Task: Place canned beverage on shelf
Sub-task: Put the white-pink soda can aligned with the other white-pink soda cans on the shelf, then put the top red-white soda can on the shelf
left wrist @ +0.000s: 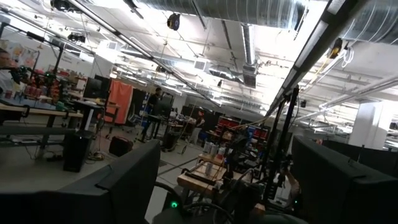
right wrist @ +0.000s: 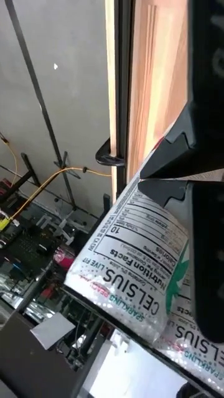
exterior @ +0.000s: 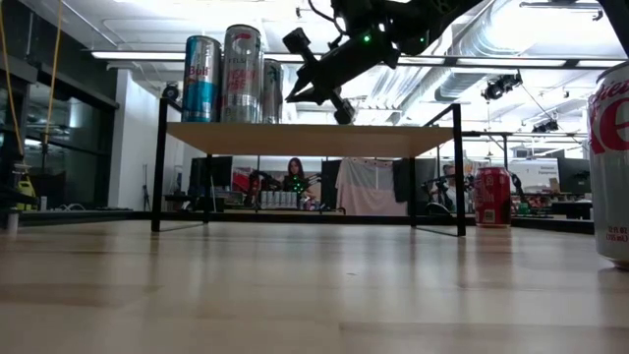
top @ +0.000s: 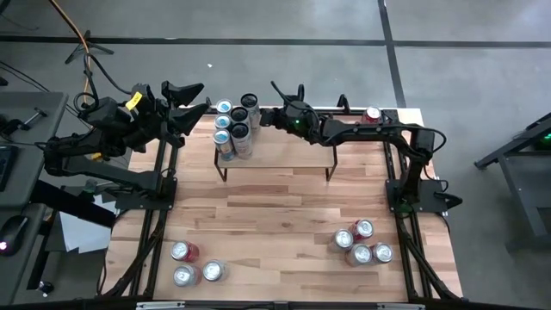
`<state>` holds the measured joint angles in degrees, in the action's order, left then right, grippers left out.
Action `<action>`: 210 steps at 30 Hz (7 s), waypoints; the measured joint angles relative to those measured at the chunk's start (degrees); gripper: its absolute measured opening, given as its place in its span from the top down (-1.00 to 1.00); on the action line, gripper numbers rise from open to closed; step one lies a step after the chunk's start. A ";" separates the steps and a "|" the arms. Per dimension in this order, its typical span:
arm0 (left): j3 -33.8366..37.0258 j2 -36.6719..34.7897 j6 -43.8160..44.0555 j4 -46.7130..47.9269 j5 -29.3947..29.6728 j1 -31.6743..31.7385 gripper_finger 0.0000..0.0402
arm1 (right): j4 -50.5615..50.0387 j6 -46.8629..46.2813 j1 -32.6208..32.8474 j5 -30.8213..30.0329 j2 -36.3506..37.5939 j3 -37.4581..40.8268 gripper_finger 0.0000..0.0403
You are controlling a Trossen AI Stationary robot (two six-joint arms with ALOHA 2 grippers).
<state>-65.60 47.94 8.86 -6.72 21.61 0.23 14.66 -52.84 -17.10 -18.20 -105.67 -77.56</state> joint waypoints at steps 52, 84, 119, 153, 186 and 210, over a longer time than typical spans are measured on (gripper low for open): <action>31.01 -15.94 10.58 -6.65 -7.17 -3.63 -0.52 | -36.29 36.62 9.04 17.30 34.94 -0.41 1.00; 31.06 -16.09 4.53 -3.02 2.43 -4.04 -0.52 | -63.11 36.39 7.42 3.35 36.54 -0.35 -0.02; 19.17 -15.32 9.05 10.40 -8.94 19.45 -0.52 | -78.89 -1.15 -40.94 -5.87 15.92 -0.33 -0.43; 19.21 -14.47 8.04 10.36 -7.76 19.63 -0.52 | -74.53 -1.73 -39.03 2.22 6.91 3.72 -0.44; 19.21 -14.47 7.53 9.79 -8.61 19.63 -0.52 | -80.26 13.27 -37.64 10.47 5.16 1.64 -0.43; 19.21 -14.47 7.50 9.88 -7.37 19.63 -0.52 | -81.84 22.03 -36.74 8.63 24.83 1.53 -0.44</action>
<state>-46.39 33.47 16.36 3.16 14.24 19.86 -67.18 -30.81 -53.84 -9.57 -80.84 -76.03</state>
